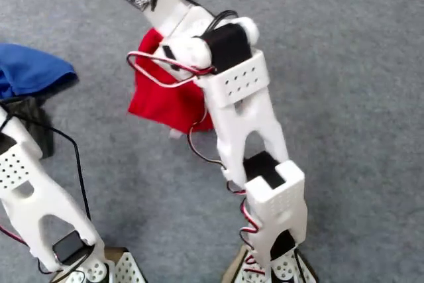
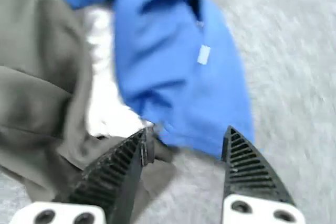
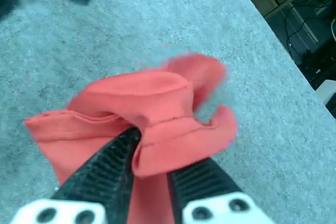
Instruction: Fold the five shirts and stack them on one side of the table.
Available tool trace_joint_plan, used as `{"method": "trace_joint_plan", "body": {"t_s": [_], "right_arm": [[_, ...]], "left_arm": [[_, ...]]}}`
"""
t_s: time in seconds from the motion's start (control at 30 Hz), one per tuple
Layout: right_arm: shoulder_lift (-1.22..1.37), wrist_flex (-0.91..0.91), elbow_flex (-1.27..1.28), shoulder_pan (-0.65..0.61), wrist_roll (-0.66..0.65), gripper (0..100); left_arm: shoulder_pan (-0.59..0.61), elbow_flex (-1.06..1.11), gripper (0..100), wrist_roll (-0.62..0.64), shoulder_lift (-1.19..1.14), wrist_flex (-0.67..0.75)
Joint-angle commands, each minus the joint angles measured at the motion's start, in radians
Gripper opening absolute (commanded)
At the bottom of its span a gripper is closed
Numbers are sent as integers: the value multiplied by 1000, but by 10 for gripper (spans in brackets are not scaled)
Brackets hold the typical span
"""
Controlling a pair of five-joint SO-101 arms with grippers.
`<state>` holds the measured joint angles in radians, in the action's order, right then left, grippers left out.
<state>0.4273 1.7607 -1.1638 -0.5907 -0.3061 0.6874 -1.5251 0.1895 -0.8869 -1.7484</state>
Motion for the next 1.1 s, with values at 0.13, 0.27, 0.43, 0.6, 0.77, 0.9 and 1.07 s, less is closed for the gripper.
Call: {"method": "trace_joint_plan", "body": {"t_s": [0.13, 0.27, 0.43, 0.6, 0.77, 0.9, 1.07], "right_arm": [[39, 8, -47, 94, 0, 5], [160, 8, -47, 226, -5, 5], [278, 17, -48, 361, -6, 5], [348, 20, -48, 397, -6, 5], [369, 20, -48, 371, -6, 5], [367, 20, -48, 348, -6, 5], [366, 20, -50, 343, -6, 5]], "left_arm": [[-258, 411, 191, -218, 300, -14], [-315, 654, 164, -238, 420, -9], [-52, 681, 164, -187, 438, 28], [328, 588, 164, -181, 444, 169], [539, 615, 164, -181, 386, 385], [597, 744, 164, -181, 243, 559], [600, 796, 160, -190, 21, 649]]}}
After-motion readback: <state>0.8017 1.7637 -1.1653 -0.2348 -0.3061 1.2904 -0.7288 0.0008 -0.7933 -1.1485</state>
